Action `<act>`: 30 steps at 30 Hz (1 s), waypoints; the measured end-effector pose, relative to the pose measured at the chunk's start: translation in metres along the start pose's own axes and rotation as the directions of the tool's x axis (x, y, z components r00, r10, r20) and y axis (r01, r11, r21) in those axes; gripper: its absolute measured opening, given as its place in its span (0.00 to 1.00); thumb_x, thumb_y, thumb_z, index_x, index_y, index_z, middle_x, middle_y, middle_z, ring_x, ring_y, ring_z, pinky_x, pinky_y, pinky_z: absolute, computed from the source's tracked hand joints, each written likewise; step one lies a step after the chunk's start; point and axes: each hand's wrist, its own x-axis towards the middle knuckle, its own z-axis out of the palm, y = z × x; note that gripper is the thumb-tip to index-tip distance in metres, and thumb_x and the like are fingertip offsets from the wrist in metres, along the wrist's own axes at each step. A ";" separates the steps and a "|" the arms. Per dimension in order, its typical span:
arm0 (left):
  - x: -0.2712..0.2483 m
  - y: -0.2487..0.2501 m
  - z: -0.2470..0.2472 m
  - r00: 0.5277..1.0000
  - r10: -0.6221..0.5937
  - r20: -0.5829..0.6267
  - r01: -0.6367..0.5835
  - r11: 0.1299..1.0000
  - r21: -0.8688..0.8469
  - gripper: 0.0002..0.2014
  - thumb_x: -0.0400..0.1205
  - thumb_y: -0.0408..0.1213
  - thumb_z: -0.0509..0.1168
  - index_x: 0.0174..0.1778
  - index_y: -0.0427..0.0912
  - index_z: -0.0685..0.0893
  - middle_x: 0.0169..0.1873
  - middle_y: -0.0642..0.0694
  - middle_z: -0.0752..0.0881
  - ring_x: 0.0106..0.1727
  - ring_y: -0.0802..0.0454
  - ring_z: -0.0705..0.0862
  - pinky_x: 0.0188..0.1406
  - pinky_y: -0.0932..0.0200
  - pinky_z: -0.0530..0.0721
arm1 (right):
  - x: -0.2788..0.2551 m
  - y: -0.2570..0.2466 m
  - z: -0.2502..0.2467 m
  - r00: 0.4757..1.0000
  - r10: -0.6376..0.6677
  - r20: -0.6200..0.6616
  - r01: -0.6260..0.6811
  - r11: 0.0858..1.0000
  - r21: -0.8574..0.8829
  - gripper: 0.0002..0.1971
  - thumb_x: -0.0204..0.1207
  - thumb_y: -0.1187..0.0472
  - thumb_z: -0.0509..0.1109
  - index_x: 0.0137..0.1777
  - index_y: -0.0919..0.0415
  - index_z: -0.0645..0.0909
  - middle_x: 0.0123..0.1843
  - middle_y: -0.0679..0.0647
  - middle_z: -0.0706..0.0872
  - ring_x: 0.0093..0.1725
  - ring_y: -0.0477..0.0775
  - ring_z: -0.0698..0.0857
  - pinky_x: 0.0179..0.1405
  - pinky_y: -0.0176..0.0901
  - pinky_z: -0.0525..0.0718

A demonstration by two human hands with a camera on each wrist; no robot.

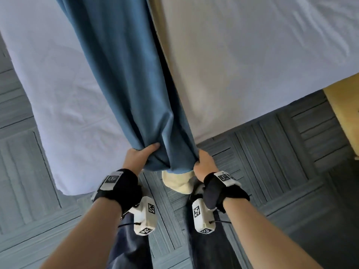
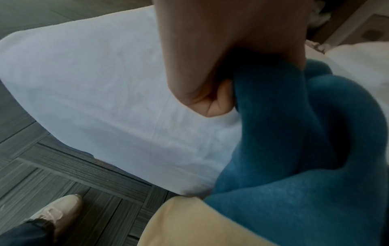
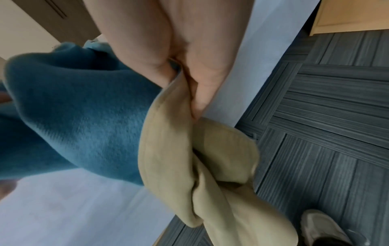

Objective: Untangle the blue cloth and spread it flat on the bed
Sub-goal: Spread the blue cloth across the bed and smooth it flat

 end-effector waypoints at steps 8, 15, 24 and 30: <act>-0.033 -0.012 0.016 0.985 0.093 -0.147 -0.110 0.987 -0.117 0.12 0.70 0.34 0.76 0.48 0.40 0.85 0.45 0.42 0.89 0.44 0.52 0.87 0.41 0.64 0.85 | 0.015 0.047 -0.060 0.993 0.010 -0.119 -0.010 1.000 0.005 0.11 0.78 0.74 0.55 0.52 0.69 0.79 0.46 0.62 0.82 0.52 0.64 0.82 0.44 0.40 0.70; -0.047 -0.042 -0.002 0.958 0.186 -0.221 -0.125 0.957 0.262 0.17 0.70 0.33 0.76 0.54 0.37 0.82 0.46 0.44 0.86 0.43 0.51 0.83 0.40 0.61 0.78 | 0.016 0.052 -0.069 0.994 0.024 -0.105 -0.006 0.985 0.170 0.21 0.74 0.79 0.52 0.63 0.72 0.77 0.62 0.68 0.83 0.58 0.59 0.80 0.53 0.40 0.72; -0.061 -0.075 -0.030 0.958 0.171 -0.229 -0.053 0.894 0.445 0.16 0.73 0.34 0.71 0.55 0.34 0.80 0.49 0.35 0.86 0.53 0.38 0.85 0.46 0.54 0.74 | 0.000 0.047 -0.096 0.887 0.013 -0.462 -0.018 1.000 -0.006 0.19 0.74 0.62 0.53 0.55 0.73 0.79 0.59 0.73 0.83 0.59 0.74 0.80 0.49 0.51 0.73; -0.076 -0.086 -0.061 0.984 0.178 -0.034 -0.121 0.787 0.605 0.12 0.74 0.26 0.68 0.30 0.44 0.75 0.38 0.38 0.87 0.43 0.44 0.83 0.44 0.54 0.75 | 0.002 0.058 -0.117 0.852 0.022 -0.523 -0.128 0.977 -0.168 0.11 0.78 0.71 0.54 0.57 0.73 0.74 0.59 0.77 0.81 0.59 0.77 0.80 0.51 0.57 0.76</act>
